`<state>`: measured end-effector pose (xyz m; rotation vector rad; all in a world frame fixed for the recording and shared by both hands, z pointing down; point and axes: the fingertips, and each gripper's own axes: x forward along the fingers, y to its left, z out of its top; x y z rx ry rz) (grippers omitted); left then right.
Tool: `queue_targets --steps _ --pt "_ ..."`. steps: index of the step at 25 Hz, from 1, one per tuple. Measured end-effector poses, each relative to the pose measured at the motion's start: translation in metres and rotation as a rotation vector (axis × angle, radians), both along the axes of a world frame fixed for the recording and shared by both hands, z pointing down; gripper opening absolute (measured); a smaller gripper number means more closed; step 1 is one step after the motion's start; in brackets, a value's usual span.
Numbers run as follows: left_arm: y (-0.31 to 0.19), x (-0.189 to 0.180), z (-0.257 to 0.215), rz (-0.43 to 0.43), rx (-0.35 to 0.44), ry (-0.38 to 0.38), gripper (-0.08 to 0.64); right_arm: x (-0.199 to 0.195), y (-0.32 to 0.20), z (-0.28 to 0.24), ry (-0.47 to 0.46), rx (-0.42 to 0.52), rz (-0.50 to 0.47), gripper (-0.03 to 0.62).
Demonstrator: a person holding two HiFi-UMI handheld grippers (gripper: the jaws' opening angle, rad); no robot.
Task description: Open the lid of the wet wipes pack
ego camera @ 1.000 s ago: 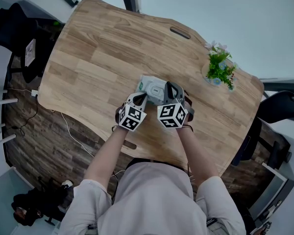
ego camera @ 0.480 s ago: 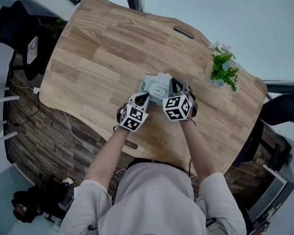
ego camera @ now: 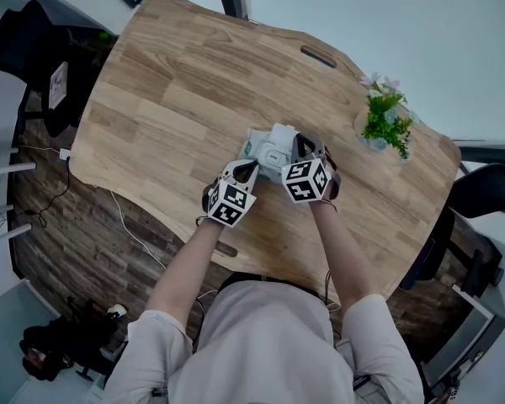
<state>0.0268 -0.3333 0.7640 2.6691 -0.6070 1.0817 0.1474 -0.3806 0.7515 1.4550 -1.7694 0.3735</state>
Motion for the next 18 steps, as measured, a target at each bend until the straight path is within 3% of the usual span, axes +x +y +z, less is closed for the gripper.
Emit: queue_targets --steps 5,9,18 --pt "0.000 -0.001 -0.002 -0.025 -0.008 0.008 0.020 -0.002 0.001 -0.004 -0.007 0.000 -0.015 0.008" --pt "0.006 -0.006 -0.007 -0.033 0.047 -0.031 0.020 -0.004 0.002 -0.016 -0.017 0.026 -0.023 0.006" --pt "0.025 -0.030 -0.032 -0.113 0.040 0.024 0.020 -0.001 0.020 -0.060 -0.053 0.144 0.019 0.006"
